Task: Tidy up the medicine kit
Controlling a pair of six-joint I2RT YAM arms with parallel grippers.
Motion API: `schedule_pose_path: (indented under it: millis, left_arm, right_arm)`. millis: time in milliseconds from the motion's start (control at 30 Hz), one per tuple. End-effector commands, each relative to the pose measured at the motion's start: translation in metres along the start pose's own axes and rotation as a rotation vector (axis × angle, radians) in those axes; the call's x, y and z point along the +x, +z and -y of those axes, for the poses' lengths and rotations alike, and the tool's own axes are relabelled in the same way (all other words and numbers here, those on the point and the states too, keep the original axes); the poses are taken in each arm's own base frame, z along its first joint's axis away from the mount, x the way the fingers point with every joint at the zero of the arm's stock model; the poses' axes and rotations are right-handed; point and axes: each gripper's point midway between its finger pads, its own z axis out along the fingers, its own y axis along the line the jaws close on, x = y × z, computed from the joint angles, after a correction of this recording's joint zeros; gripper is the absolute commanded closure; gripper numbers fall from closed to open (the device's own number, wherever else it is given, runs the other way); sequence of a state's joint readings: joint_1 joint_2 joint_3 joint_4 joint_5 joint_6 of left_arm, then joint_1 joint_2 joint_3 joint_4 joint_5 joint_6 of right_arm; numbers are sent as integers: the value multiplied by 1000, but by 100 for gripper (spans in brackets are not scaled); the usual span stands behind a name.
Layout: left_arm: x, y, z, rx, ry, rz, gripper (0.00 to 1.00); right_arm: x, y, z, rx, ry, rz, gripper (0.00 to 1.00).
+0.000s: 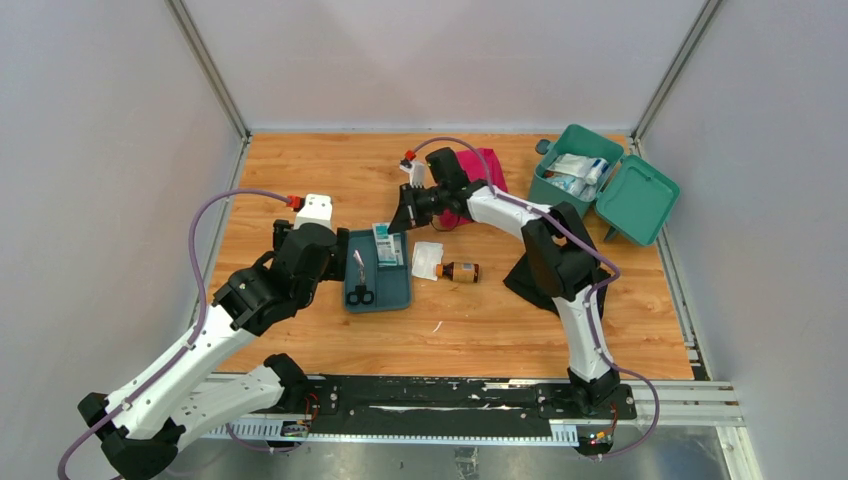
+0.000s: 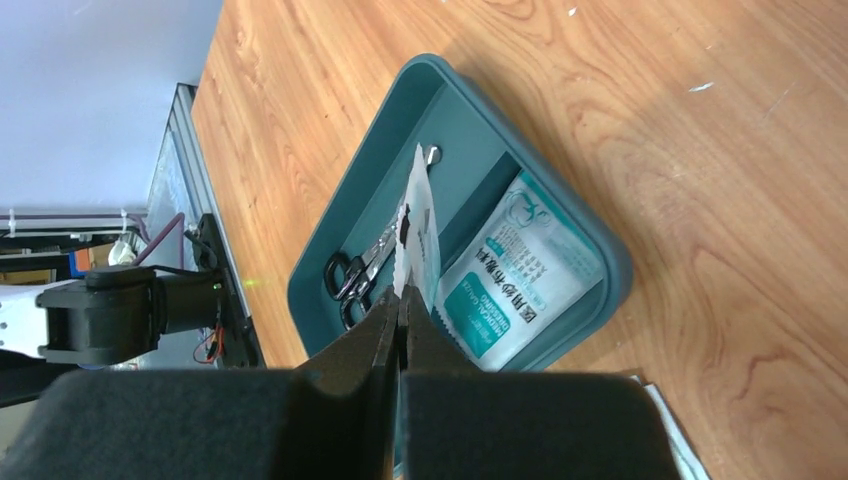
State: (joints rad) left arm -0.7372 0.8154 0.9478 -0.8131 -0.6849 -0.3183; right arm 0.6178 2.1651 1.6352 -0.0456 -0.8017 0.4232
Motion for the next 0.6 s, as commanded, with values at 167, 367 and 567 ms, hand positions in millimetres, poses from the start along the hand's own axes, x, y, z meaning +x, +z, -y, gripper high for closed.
schedule_pose_path:
  millis: [167, 367, 567]
  left_arm:
    - [4, 2, -1, -16, 3, -5, 18]
    - [4, 2, -1, -16, 4, -7, 18]
    - [4, 2, 0, -14, 2, -8, 18]
  right_arm:
    - [14, 9, 23, 64, -6, -77, 100]
    - [20, 4, 34, 129, -36, -97, 91]
    - [14, -2, 30, 144, -58, -96, 71]
